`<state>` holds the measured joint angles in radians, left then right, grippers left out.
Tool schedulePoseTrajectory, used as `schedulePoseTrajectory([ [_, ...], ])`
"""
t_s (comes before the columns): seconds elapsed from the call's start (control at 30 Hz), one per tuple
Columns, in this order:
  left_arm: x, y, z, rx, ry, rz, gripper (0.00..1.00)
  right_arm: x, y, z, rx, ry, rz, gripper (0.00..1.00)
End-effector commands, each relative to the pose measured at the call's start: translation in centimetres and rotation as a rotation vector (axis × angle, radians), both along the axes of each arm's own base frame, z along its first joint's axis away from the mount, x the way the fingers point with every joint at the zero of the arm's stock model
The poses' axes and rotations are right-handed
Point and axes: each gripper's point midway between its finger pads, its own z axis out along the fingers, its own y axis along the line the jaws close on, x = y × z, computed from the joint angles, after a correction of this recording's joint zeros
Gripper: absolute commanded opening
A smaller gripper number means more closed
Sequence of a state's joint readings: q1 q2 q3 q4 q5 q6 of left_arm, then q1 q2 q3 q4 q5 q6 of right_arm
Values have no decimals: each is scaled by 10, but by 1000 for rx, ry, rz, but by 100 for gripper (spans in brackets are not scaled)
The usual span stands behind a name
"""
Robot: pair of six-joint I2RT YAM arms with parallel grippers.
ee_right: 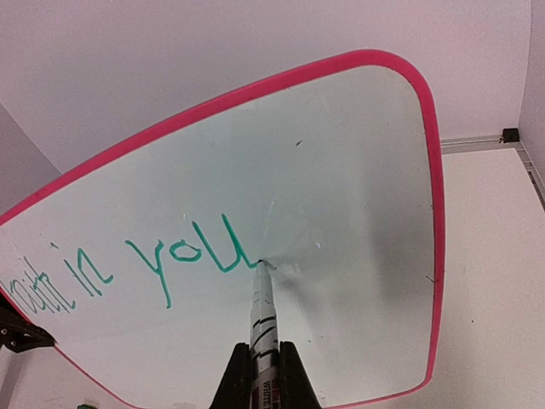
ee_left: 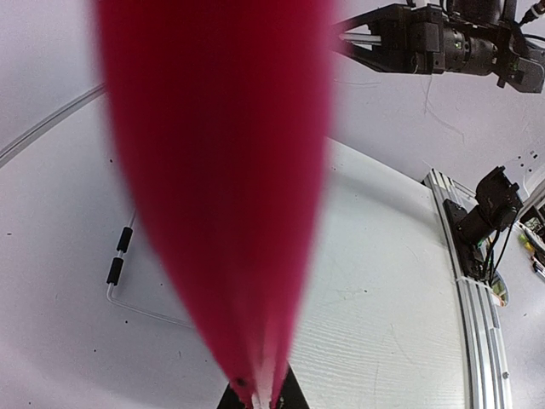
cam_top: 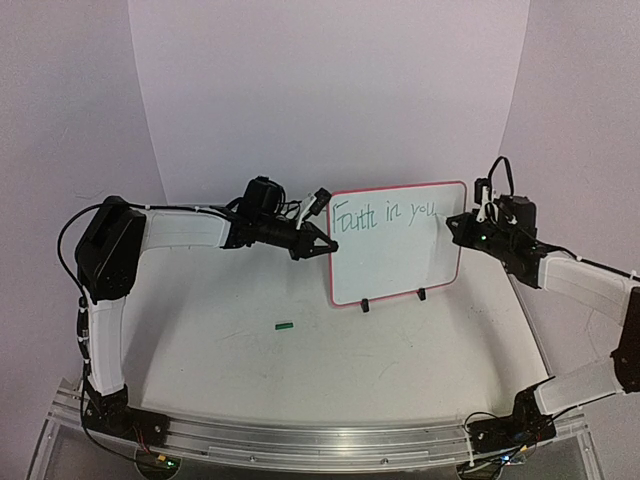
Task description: Write a sentence on the whiteboard
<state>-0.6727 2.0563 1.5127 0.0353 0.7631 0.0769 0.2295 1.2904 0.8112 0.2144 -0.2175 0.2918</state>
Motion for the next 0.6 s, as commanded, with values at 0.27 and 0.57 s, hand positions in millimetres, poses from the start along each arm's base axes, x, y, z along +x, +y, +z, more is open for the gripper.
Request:
schedulePoseTrajectory([
  [0.27,-41,5,-71,189,213,-52,0,1,-6,50,0,-123,-21,0],
  [0.57,-41,5,-71,191,214,-51,0,12,-1,54,-6,-132,-4,0],
])
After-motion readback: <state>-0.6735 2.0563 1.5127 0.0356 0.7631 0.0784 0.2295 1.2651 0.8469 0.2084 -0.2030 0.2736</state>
